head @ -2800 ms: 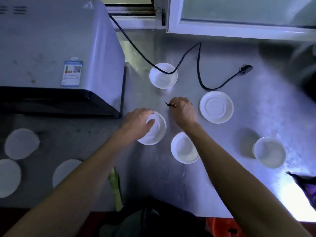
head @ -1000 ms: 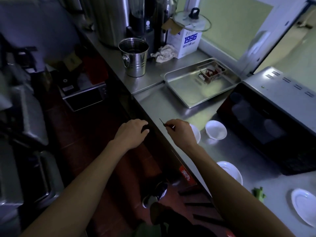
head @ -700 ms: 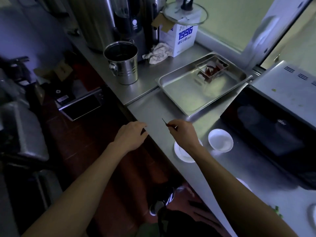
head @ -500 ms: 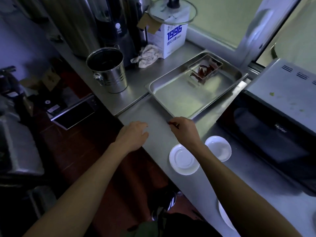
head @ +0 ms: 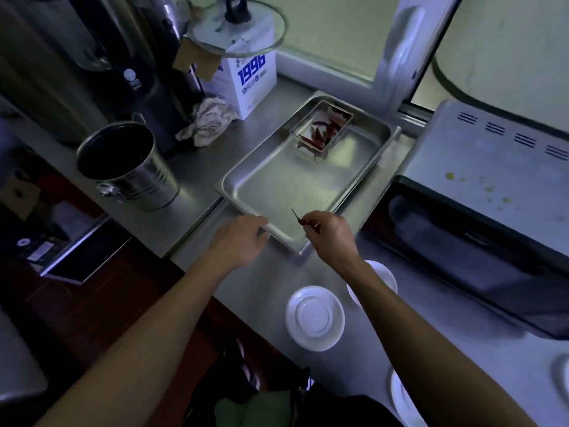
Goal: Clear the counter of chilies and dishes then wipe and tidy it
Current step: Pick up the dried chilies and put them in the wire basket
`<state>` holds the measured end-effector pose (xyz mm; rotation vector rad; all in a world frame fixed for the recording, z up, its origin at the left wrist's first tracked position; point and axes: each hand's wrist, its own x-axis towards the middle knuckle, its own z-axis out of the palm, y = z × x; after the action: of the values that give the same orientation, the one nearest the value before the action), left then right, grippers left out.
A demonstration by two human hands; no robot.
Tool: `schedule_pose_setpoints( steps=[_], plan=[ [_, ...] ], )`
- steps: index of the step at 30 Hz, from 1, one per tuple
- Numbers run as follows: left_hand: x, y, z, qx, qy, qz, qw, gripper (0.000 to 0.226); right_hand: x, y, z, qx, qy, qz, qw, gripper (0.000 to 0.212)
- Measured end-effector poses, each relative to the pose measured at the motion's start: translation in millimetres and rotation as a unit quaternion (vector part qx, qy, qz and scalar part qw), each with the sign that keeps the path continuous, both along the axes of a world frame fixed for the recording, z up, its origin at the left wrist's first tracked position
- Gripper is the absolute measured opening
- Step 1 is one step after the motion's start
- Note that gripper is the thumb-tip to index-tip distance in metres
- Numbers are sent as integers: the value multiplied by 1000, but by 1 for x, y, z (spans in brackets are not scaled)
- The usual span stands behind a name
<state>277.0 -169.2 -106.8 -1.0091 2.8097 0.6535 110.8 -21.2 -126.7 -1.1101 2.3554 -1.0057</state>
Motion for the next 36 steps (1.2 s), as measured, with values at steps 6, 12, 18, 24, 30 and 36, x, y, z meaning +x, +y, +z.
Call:
schedule_pose_setpoints(
  steps=[6,12,18,24,30,36],
  plan=[
    [-41,-44,-10,37,6,-47,998,41,-23,-30,-6,-3,8,-48,999,23],
    [-78,-109,-14,38,-14,-107,993,41,-39,-83,-10,-3,30,-92,995,20],
    [-115,-173,-19,37,-12,-169,985,42,-56,-136,-11,21,35,-136,990,17],
    [-152,-208,-21,41,10,-226,973,42,-72,-174,-12,31,38,-175,983,18],
    [-190,-230,-18,41,25,-247,968,42,-101,-195,-10,22,39,-215,975,21],
    [-227,-253,-16,32,33,-267,963,42,-133,-212,-8,21,41,-230,972,21]
  ],
)
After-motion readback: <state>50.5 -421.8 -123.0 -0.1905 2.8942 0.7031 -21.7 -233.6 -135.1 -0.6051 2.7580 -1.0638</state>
